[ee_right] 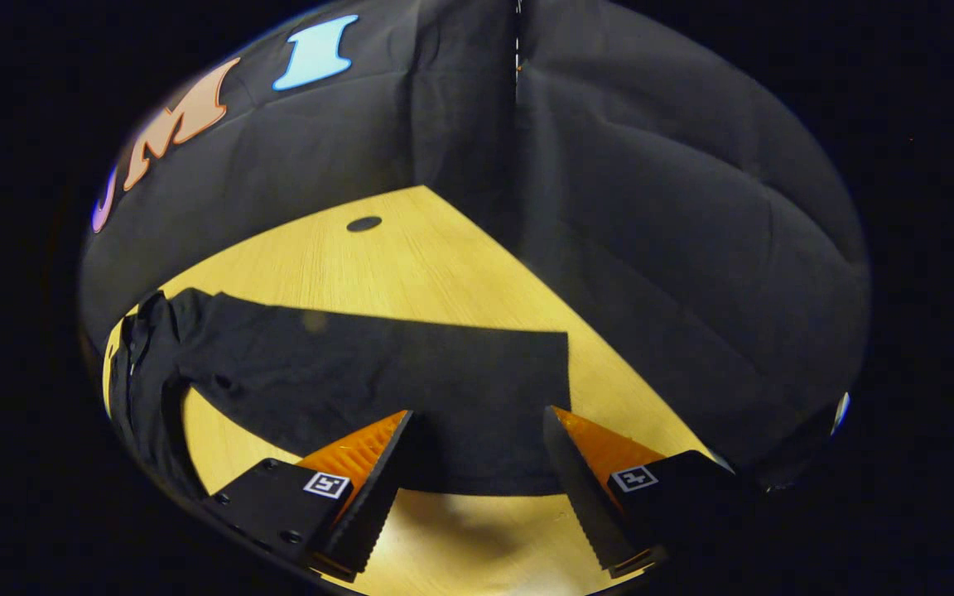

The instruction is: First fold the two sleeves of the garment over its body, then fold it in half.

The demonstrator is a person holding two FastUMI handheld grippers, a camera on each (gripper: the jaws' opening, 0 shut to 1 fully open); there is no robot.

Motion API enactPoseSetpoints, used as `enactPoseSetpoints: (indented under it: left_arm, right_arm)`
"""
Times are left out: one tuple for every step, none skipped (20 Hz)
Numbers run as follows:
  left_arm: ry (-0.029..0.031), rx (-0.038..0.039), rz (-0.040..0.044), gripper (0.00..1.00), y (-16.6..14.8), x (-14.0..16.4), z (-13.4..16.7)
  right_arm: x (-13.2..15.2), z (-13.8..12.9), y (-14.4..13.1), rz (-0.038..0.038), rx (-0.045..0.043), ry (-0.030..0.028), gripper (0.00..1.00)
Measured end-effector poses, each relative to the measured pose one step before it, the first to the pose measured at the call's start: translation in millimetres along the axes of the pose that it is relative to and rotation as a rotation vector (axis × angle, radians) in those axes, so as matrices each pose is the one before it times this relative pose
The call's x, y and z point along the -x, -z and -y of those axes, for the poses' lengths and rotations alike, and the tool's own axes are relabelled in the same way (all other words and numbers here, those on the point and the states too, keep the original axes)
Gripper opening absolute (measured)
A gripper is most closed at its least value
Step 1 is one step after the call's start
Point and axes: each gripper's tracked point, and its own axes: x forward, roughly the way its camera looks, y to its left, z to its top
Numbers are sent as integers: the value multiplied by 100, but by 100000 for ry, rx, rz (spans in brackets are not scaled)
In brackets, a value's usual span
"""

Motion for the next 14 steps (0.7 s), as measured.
enactPoseSetpoints:
  left_arm:
    - [169,-467,-395,93,51,-69,75]
    - [411,73,-104,93,-80,-299,245]
    - [629,360,-213,94,101,-196,364]
    - [556,389,-369,93,18,-80,264]
    - [360,134,-362,93,254,-52,257]
    - [24,-336,-550,94,149,-10,76]
    - [-28,-492,-183,93,218,-113,-23]
    - [133,-286,-48,93,44,-22,34]
    - [455,154,-2,94,-77,-83,172]
    - [846,96,-226,93,-5,-54,218]
    - [237,-234,-149,94,117,-186,61]
    - [71,-189,32,94,-111,-98,-17]
    - [185,-11,319,94,22,-19,-42]
    - [88,19,221,94,-177,-10,-27]
  right_arm:
    - [-289,-239,184,191,-181,-172,100]
    - [167,59,103,-10,423,-295,99]
    - [-15,1,-38,838,-403,-298,100]
    - [32,27,56,493,-180,-181,100]
    - [-38,50,-21,768,77,-35,98]
    - [-19,21,63,580,51,83,98]
    - [28,27,-29,668,-331,43,98]
    - [9,-28,-29,452,-379,-180,99]
    - [-113,-226,55,564,-249,-239,97]
    - [-209,-295,-84,801,225,-237,93]
    - [-62,-244,14,614,1529,-942,86]
    - [-6,-281,-105,470,1702,-1142,82]
    - [-97,-425,137,606,1304,-903,69]
    - [-70,-346,50,380,858,-695,61]
